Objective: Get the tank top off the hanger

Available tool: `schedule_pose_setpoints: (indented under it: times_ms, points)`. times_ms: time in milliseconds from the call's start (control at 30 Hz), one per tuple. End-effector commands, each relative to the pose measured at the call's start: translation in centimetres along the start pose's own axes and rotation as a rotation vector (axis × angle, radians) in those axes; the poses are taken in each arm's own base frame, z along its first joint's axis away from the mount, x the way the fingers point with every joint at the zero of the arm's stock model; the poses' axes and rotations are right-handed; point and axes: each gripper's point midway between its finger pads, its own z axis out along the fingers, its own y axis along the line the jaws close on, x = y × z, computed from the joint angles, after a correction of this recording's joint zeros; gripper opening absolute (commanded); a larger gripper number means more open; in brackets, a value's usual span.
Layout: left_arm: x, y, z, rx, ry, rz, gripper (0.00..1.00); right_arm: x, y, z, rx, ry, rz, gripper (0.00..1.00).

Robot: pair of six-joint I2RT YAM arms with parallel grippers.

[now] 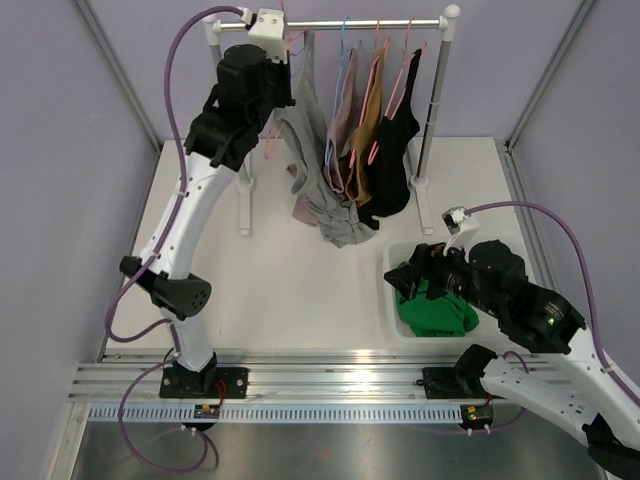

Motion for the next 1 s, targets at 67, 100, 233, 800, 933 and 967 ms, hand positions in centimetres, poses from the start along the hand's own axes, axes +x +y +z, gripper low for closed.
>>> schedule_pose_setpoints:
  times_ms: [67, 100, 233, 800, 933, 967]
  points:
    - [-4.8, 2.3, -7.3, -0.015, -0.079, -0.025, 0.0, -3.0, 2.3, -1.0, -0.087, -0.085, -0.021, 0.83]
    - [-4.8, 2.0, -8.1, 0.011, -0.075, -0.029, 0.0, -3.1, 2.4, -1.0, -0.088, -0.086, -0.022, 0.83]
    - [-5.7, 2.1, -12.4, 0.063, -0.081, -0.071, 0.0, -3.1, 3.2, -1.3, -0.124, -0.072, -0.028, 0.83]
    - [-11.9, 1.7, -34.2, 0.407, -0.316, -0.145, 0.0, -6.1, 6.3, -1.3, -0.239, -0.137, -0.074, 0.87]
    - [-10.5, 0.5, -37.1, 0.521, -0.31, -0.132, 0.0, -7.0, 7.6, -0.4, -0.28, -0.133, -0.081, 0.88]
    - [-9.3, -0.2, -37.5, 0.564, -0.278, -0.134, 0.0, -7.2, 8.0, -0.2, -0.295, -0.133, -0.081, 0.89]
